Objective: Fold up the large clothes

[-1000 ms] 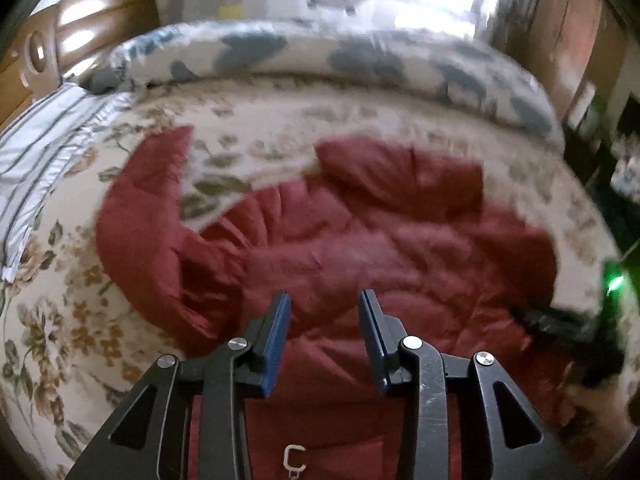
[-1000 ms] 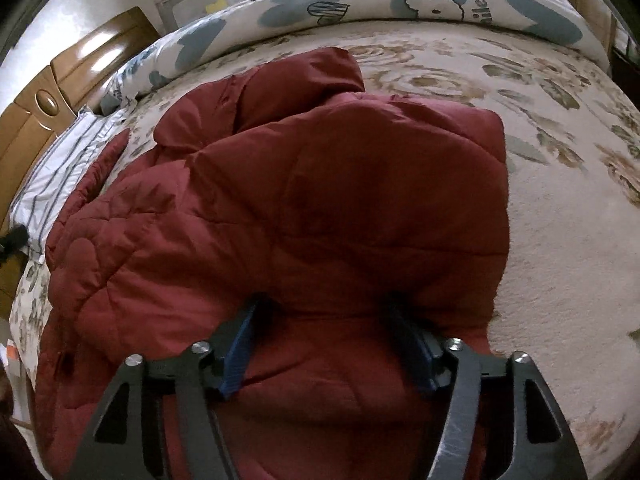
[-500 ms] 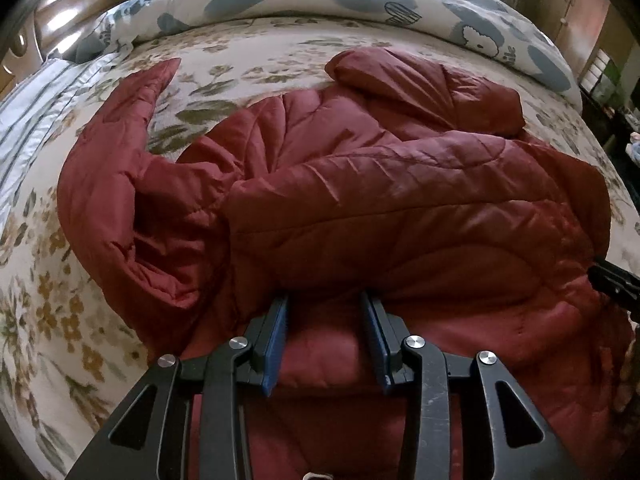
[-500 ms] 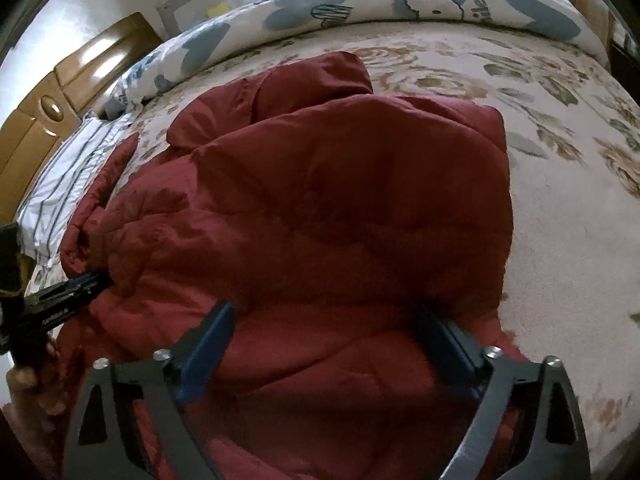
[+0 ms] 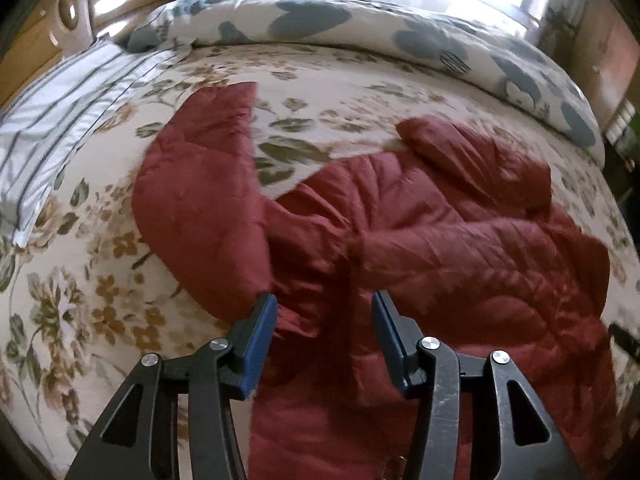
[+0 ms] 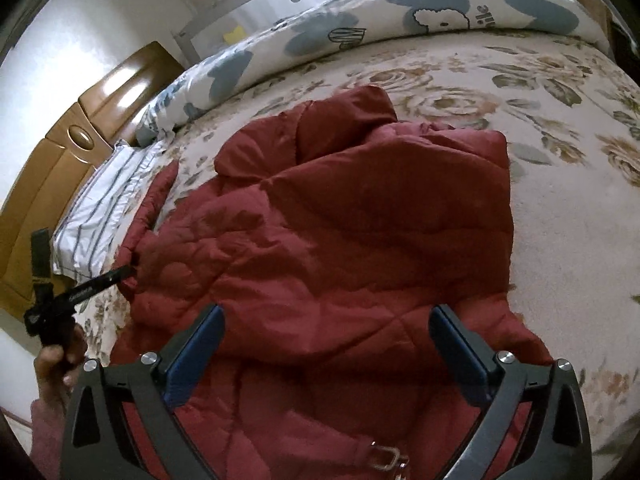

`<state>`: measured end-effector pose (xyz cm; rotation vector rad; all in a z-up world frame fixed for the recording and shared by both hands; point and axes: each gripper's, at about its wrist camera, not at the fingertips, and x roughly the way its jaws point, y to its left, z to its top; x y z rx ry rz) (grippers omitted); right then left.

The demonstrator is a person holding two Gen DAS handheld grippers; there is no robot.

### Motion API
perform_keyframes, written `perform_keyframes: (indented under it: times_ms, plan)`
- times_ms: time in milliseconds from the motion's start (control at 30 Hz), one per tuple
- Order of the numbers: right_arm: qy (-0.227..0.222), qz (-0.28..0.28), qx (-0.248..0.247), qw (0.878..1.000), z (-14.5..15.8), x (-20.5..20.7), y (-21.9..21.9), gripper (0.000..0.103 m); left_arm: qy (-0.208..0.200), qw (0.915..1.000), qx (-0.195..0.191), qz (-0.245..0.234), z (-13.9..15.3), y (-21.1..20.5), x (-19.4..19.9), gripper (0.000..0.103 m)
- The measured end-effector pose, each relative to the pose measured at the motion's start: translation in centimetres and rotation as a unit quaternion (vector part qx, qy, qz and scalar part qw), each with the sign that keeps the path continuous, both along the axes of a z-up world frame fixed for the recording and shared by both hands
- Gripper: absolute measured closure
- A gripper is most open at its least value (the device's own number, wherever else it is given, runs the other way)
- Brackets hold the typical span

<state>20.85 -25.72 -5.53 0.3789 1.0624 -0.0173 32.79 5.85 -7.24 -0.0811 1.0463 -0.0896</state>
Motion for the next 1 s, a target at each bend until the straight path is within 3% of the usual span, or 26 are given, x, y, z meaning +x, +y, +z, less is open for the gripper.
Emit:
perform_keyframes:
  times_ms: [167, 300, 533, 667, 833, 1000]
  plan:
    - [0.016, 0.008, -0.005, 1.0, -0.4, -0.3, 0.4, 0.001, -0.007, 0.9998, 0.008, 0.014, 0.8, 0.5, 0.6, 0.053]
    - [0.016, 0.011, -0.003, 1.0, -0.5, -0.8, 0.7, 0.001, -0.022, 0.999, 0.026, 0.029, 1.4, 0.6, 1.5, 0.039]
    - [-0.007, 0.025, -0.018, 0.999, 0.2, -1.6, 1.3, 0.002, -0.021, 0.9968, 0.059, 0.05, 1.2, 1.3, 4.6, 0.036]
    - [-0.02, 0.047, -0.053, 0.997, 1.1, -1.9, 2.5, 0.003, -0.004, 0.9921, 0.109, 0.062, 0.1, 1.3, 9.0, 0.035]
    - [-0.027, 0.067, -0.037, 0.997, 1.9, -2.2, 3.2, 0.003, 0.043, 0.9862, 0.139, 0.079, -2.6, 1.6, 15.1, 0.035]
    - [-0.025, 0.07, -0.022, 0.997, 1.9, -2.8, 3.4, 0.002, 0.082, 0.974, 0.192, 0.088, -5.7, 0.9, 20.4, 0.037]
